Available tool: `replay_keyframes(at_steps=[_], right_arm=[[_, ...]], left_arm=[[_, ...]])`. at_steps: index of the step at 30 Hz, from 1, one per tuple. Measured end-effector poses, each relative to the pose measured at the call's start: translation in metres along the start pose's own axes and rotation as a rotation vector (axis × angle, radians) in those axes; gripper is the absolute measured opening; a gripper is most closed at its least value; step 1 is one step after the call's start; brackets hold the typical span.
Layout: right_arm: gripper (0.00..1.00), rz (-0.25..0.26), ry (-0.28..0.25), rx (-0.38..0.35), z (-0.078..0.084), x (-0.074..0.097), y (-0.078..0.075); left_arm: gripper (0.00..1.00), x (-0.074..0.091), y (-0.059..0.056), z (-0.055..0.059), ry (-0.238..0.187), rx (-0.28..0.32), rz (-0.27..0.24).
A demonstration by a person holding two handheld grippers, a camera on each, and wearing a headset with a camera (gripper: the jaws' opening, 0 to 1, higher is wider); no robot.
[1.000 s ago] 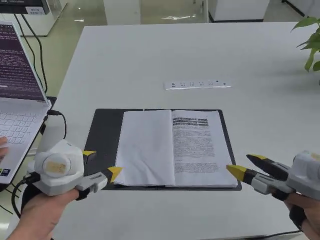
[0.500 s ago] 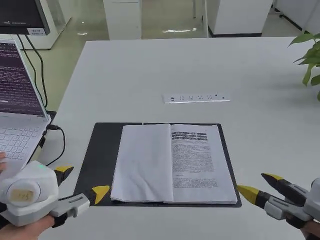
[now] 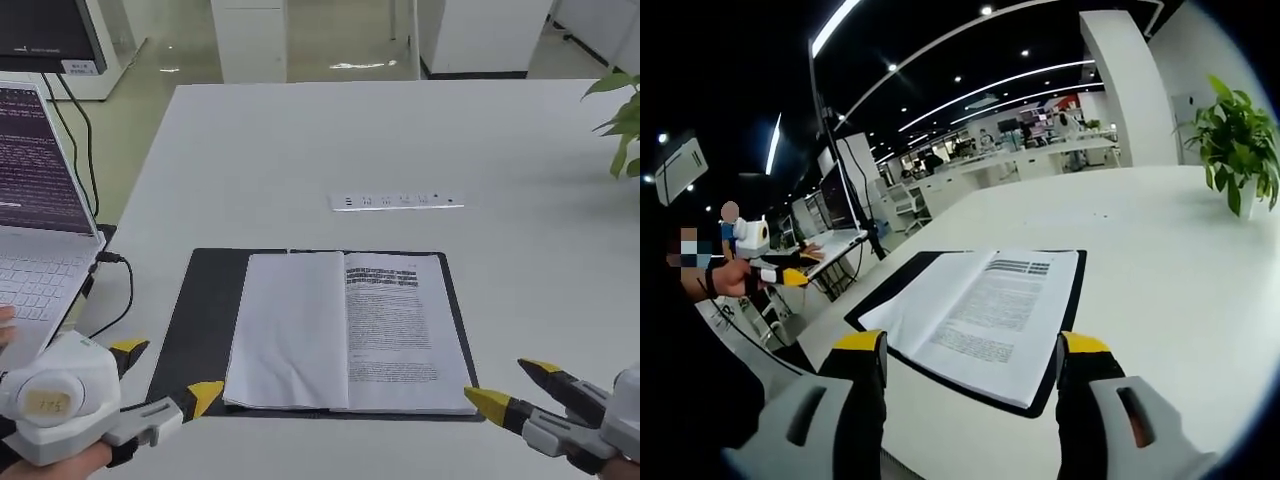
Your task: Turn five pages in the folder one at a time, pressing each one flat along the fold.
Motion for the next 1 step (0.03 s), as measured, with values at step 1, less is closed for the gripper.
replay_keyframes(at_steps=[1], right_arm=[[0.68,0.001,-0.001,-0.001,0.0002,0.0001,-0.0002]], left_arm=[[0.66,-0.0006,0.0006,0.0006,0.0,0.003,0.001]])
Point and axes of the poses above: the centre of the closed fingertips' face, and the gripper's own axes: x roughly backward along the fingers, y roughly to its left, z roughly out of its underside, the point moved 10 cm from there along x, roughly backward along the fingers, and after that the axes turned 14 degrees about x, right-handed, at the moved point
